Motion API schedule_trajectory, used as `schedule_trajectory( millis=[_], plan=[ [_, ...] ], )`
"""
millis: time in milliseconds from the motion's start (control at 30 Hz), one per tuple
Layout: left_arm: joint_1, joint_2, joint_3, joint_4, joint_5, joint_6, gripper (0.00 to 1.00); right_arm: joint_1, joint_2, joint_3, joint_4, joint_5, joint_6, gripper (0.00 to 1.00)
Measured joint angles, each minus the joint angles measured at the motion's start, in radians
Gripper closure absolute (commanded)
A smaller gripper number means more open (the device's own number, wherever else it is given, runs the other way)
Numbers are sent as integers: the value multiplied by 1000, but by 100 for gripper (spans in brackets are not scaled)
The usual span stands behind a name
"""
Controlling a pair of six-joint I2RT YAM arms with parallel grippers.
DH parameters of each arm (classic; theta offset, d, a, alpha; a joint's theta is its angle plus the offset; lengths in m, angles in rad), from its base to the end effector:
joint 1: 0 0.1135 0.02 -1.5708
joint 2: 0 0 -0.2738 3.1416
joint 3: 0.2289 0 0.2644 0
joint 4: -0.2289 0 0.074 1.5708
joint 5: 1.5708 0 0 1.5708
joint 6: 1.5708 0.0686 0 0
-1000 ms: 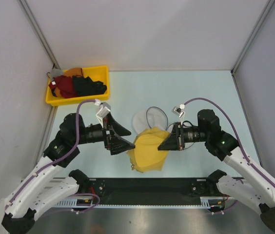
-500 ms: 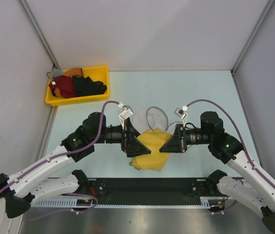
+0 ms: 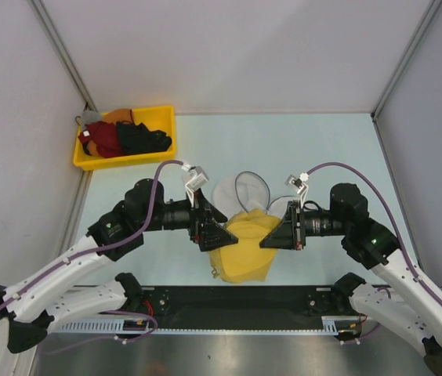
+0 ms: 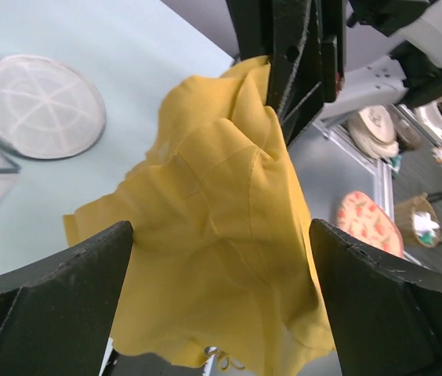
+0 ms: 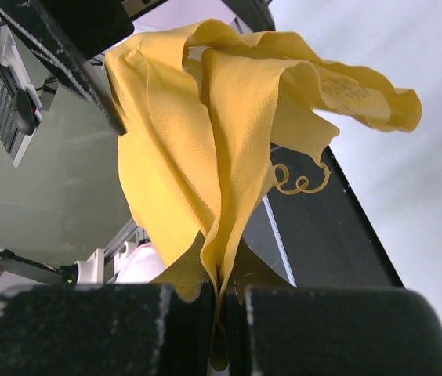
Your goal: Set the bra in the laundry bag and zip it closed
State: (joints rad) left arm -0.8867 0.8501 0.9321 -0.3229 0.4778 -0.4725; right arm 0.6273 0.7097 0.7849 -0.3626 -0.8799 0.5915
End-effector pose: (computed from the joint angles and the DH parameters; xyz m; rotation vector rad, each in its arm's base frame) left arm 0.1159 -0.1920 0.3679 0.7777 1.8611 -1.3516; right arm 0.1126 0.1470 0.3377 -0.7297 1.9619 1.6067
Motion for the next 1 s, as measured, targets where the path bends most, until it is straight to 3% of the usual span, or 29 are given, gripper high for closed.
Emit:
schedule_trajectory(
  millis=[367,467,567,600,667,700,833,900,933,967,1000],
  plan=[
    [-2,48,-134,221,240,-163,1,21,-13,29,10,19,2,100],
    [-2,55,-147,307,273,-217,5,35,-9,29,18,35,2,100],
    [-2,62,-160,389,296,-272,27,55,7,29,27,52,-1,100],
    [-1,67,-163,414,302,-288,39,65,14,29,29,63,-3,100],
    [-1,80,-164,448,314,-315,48,82,25,29,28,84,-9,100],
    [-1,87,-165,463,320,-325,58,89,27,29,29,91,-10,100],
    [-1,112,-166,486,330,-358,84,127,27,29,33,139,-18,100],
    [0,117,-165,478,331,-356,100,146,28,29,31,175,-24,77],
    [0,117,-163,463,327,-349,100,154,29,29,29,195,-27,66],
    [0,117,-153,430,317,-330,100,159,29,29,24,216,-28,45],
    [0,117,-138,385,299,-305,100,162,29,28,18,235,-26,35]
  ],
)
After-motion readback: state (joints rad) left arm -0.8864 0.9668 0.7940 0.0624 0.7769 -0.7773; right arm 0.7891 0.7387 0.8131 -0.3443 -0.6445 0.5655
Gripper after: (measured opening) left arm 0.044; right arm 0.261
